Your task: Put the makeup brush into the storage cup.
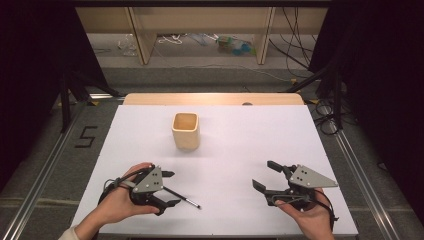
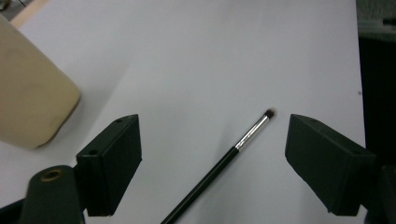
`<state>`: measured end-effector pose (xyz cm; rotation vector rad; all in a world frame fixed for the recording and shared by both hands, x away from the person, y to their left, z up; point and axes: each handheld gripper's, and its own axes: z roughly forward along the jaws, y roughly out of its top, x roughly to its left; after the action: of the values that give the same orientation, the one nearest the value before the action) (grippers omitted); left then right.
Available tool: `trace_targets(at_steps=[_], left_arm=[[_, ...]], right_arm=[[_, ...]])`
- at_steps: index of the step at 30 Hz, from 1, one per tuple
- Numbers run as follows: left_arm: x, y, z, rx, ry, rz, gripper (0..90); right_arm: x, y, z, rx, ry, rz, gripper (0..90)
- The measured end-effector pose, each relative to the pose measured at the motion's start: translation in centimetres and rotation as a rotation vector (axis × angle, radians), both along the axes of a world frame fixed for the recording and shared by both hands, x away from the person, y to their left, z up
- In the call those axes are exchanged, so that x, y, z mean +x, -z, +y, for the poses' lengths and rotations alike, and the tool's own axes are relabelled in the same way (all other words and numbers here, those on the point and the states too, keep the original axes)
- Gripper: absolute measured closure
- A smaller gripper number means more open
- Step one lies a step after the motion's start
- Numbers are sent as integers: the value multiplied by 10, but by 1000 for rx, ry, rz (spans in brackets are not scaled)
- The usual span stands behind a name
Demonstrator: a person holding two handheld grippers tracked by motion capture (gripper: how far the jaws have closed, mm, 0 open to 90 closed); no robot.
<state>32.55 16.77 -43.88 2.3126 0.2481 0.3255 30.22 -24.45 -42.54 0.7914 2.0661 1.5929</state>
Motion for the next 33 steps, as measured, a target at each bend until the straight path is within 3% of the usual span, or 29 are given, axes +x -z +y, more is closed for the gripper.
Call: trace_targets(at_steps=[3,5,8,9,12,18,19,20,21,22,25,26,33], left_arm=[[4,2,-8,79,35,17,195],[7,1,-10,177,98,13,217],[7,5,-15,188,109,34,228],[9,6,-19,224,129,37,228],[13,5,-23,301,164,30,249],[19,5,-31,377,213,42,303],[21,6,-34,419,236,40,310],[21,6,-34,419,236,40,315],[22,7,-37,455,255,42,323],[23,7,-38,464,262,44,326],[25,8,-41,489,275,48,335],[26,9,-42,502,282,43,340],[31,11,-50,553,322,43,401]], right_arm=[[0,1,1,4,0,0,230],[1,1,1,1,-2,1,230],[1,1,1,2,-3,2,229],[0,2,2,27,-10,27,230],[0,2,2,27,-10,29,230],[1,1,1,9,1,5,233],[0,1,1,11,0,27,233],[0,1,1,11,0,27,233],[0,1,1,12,0,28,234],[1,1,1,8,1,4,234],[1,2,1,12,3,3,235],[0,2,2,15,2,32,235],[0,2,1,16,3,32,235]])
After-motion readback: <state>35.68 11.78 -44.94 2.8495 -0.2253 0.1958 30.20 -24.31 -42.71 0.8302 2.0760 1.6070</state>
